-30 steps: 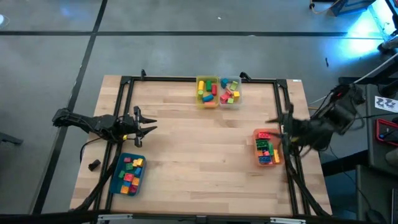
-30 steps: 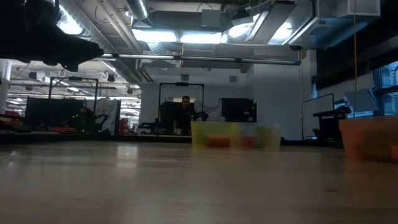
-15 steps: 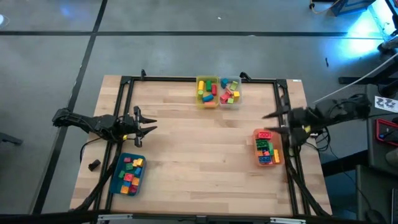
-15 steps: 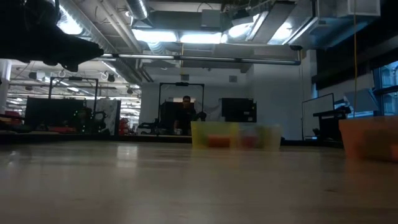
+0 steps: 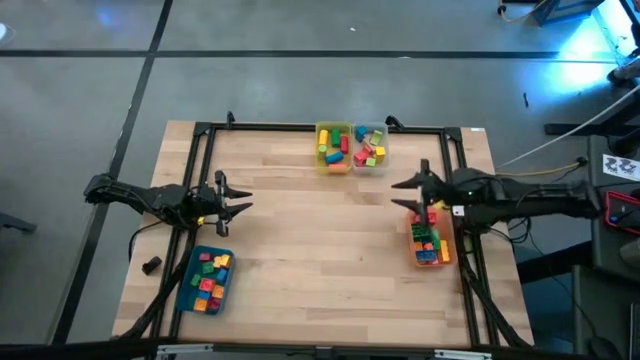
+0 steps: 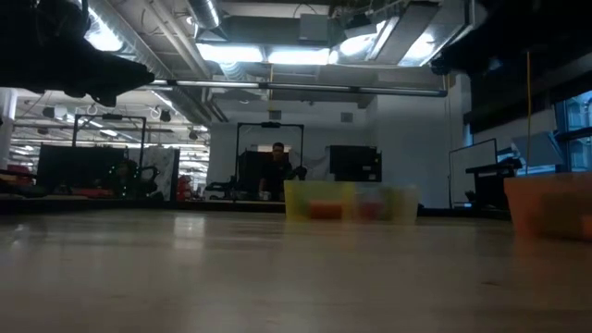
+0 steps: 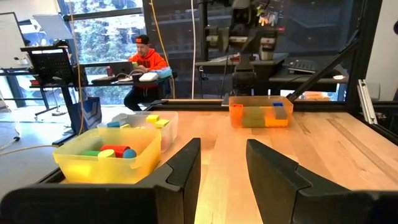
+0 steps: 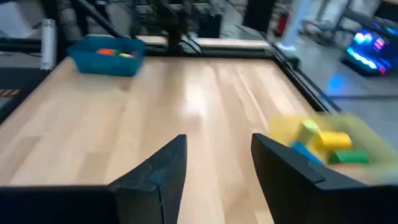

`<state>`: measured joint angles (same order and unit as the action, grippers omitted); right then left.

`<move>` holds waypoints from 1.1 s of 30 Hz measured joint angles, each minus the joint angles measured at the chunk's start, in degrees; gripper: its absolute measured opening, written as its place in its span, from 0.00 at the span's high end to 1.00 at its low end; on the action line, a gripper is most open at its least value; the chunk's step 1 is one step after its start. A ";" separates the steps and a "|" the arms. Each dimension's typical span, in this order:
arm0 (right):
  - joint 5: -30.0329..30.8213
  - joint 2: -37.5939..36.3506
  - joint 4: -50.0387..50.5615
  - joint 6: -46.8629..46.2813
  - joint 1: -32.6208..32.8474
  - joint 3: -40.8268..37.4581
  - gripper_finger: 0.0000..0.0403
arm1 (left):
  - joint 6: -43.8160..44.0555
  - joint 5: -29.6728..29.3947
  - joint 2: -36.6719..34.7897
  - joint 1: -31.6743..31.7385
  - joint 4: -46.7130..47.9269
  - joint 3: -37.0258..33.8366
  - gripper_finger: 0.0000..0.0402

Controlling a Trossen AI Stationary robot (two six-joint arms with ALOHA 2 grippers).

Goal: Sort blocks by size
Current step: Return to Home Position

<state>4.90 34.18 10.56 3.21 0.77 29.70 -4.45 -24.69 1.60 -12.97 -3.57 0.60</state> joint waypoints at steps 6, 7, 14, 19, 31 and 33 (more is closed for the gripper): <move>-6.91 -7.29 -0.06 -3.28 -6.78 -5.72 0.55 | -0.02 0.01 -0.04 -0.02 0.00 0.00 0.72; -8.00 -8.17 -0.83 -3.71 -7.32 -6.51 0.55 | 0.00 0.00 -0.04 0.00 0.00 0.00 0.72; -9.06 -13.87 -1.31 -5.78 -7.97 -12.33 0.55 | 0.00 0.00 -0.02 -0.02 0.00 0.00 0.72; -9.06 -16.40 -7.43 -7.20 -7.95 -17.02 0.55 | 0.00 -0.02 -0.02 0.00 0.00 0.00 0.72; -9.08 -20.96 -16.22 -7.40 -7.92 -25.20 0.55 | 0.00 -0.01 0.00 -0.02 0.00 0.00 0.72; -9.07 -21.24 -17.50 -7.40 -7.92 -26.44 0.55 | 0.00 -0.02 0.00 -0.02 0.00 0.00 0.72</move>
<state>-4.17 12.94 -6.95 -4.19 -7.16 3.26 -4.45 -24.71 1.61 -12.99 -3.57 0.60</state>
